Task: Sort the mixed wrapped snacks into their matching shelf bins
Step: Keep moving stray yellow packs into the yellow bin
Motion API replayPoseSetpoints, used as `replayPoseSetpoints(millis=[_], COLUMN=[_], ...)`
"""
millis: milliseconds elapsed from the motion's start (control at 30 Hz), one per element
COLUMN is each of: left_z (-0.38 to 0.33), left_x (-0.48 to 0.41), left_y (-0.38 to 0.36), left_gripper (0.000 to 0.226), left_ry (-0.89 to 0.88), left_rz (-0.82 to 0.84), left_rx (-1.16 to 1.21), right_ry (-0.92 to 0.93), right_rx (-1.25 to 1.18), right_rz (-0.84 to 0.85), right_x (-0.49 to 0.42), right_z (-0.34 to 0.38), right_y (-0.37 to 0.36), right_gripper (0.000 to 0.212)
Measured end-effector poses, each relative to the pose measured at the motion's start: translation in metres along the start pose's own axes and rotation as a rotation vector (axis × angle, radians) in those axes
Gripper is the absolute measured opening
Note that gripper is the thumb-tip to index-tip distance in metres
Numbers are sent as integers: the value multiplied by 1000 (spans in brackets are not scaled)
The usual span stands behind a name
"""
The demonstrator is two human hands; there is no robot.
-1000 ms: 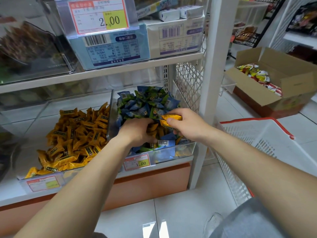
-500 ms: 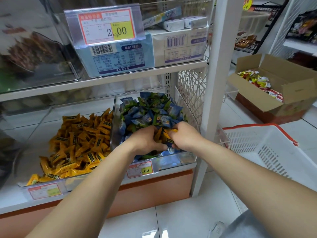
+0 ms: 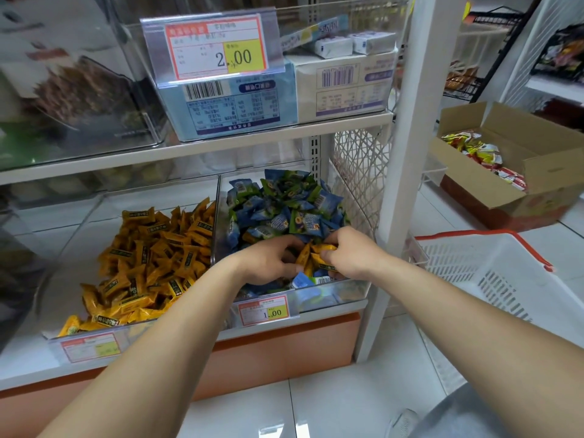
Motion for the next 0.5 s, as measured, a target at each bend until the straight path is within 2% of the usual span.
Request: replayPoseSetpoints(millis=[100, 200, 300, 500], left_z=[2, 2, 0, -8], left_x=[3, -1, -6, -1], left_y=[2, -5, -14, -9], left_gripper=[48, 43, 36, 19], left_ry=[-3, 4, 23, 4], left_rz=[-1, -114, -261, -448], left_rx=[127, 115, 97, 353], right_ry=[4, 7, -16, -48], right_rx=[-8, -33, -158, -487], right_rz=[6, 10, 50, 156], right_x=[1, 1, 2, 4], right_z=[0, 0, 1, 6], right_y=[1, 2, 2, 2], right_gripper=[18, 17, 15, 14])
Point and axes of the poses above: each hand's wrist, its own x-axis away from the middle knuckle, its own y-axis out of the back of the hand, z = x × y, the point moved 1 cm from there along -x, towards the middle knuckle, and after that the axes turned 8 degrees about -y, right-handed, at the moved point
